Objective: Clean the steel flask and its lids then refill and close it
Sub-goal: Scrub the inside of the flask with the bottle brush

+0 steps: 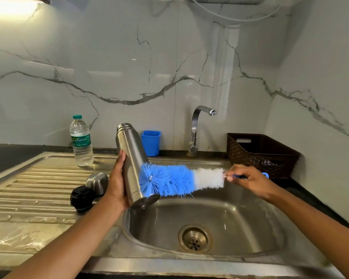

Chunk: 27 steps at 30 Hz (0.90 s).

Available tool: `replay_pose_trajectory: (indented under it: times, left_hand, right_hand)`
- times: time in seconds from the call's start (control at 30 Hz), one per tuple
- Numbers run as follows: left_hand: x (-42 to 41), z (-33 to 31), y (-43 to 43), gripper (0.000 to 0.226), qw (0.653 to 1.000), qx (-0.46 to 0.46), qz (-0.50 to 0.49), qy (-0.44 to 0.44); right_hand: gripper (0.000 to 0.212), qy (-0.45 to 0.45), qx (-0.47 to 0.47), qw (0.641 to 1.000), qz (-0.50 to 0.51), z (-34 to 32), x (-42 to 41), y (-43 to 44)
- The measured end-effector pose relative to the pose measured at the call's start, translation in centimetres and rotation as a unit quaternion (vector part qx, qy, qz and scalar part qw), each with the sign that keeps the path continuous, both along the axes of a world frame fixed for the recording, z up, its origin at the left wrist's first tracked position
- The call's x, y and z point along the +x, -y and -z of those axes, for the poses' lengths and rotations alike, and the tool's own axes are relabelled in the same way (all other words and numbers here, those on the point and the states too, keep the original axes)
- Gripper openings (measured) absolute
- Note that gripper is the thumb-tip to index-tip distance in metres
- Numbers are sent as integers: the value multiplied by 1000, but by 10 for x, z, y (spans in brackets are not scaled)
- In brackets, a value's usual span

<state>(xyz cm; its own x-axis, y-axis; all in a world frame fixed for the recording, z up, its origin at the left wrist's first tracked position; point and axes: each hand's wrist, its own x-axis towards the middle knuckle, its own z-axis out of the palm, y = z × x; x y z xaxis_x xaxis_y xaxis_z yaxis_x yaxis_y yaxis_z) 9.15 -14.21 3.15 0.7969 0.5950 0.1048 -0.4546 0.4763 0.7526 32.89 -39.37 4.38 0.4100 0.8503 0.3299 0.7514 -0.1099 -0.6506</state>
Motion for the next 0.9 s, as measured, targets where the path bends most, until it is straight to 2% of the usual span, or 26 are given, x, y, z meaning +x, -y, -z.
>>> replay_pose_trajectory:
  times: [0.17,0.27,0.37,0.47,0.5,0.57,0.6,0.67,0.73,0.83,0.9]
  left_hand:
    - [1,1,-1,56,999,23,-9,-25]
    - [-1,0,-1,54,1000,-2,8,-17]
    - [-2,0,1,60,1000,-6,14,-1]
    - [-3,-2,0,62,1000,7,-24,-12]
    - [-3,-2,0,61,1000,8,-28,-9]
    - [-4,-3,0,61,1000,-6,-22,2]
    - [-4,-4,-1,61,1000,-14,-27,0]
    - [-4,-7,-1,58,998,-9,-52,-21]
    - [-4,-9,2,54,998,-3,-52,-30]
    - [-4,-5,2,57,998,-6,-43,-45]
    - [-4,-3,3,61,999,-4,-27,-42]
  right_hand:
    - [18,31,74,996,24,-20,5,-43]
    - [17,-4,120,991,54,-39,8,-81]
    - [19,-18,108,992,56,-42,6,-96]
    - [13,5,85,996,30,-21,0,-77]
    - [19,16,75,997,29,-11,-1,-64]
    - [51,26,47,998,23,4,-4,-31]
    - [47,9,38,999,21,10,-5,-17]
    - [25,-18,14,1000,3,11,-8,1]
    - [14,-8,4,1000,7,6,-5,-2]
    - [19,26,41,998,25,-10,2,-34]
    - [16,18,83,995,43,-21,5,-60]
